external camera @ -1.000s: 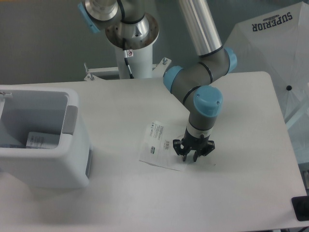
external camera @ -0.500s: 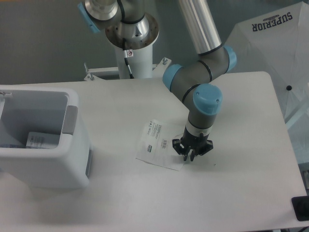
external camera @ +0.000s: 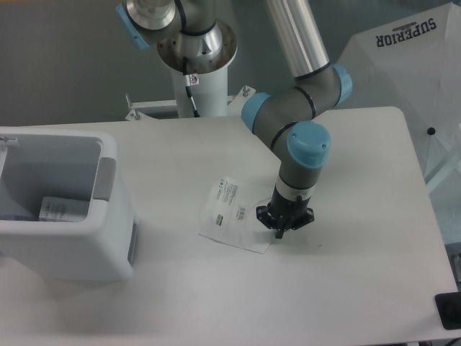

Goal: Place the trash in the trash can
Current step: 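Lift the bag and swing it over the trash bin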

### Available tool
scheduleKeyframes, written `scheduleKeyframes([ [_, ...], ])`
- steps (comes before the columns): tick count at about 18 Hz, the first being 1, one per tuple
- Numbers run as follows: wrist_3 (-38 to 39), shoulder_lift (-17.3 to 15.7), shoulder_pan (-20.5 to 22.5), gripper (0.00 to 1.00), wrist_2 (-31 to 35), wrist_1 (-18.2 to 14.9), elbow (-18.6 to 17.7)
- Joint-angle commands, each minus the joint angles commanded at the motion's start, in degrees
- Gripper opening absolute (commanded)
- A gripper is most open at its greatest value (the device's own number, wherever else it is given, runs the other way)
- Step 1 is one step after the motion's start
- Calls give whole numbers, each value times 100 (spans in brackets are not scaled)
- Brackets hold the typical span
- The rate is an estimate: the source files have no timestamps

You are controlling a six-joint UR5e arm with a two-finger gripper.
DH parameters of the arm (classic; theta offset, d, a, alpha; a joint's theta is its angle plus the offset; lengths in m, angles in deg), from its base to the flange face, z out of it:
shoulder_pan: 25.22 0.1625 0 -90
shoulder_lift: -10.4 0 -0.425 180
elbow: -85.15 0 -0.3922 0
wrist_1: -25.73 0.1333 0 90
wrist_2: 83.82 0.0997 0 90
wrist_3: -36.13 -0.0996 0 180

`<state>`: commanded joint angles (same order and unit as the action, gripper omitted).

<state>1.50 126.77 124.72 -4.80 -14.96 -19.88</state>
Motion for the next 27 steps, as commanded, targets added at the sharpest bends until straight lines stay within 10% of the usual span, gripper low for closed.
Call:
scheduleKeyframes([
  [9, 44, -667, 308, 0, -720, -527, 158],
  [17, 386, -1397, 369, 0, -940, -1836, 676],
  [27, 2036, -2223, 290, 0, -2142, -1829, 1387],
])
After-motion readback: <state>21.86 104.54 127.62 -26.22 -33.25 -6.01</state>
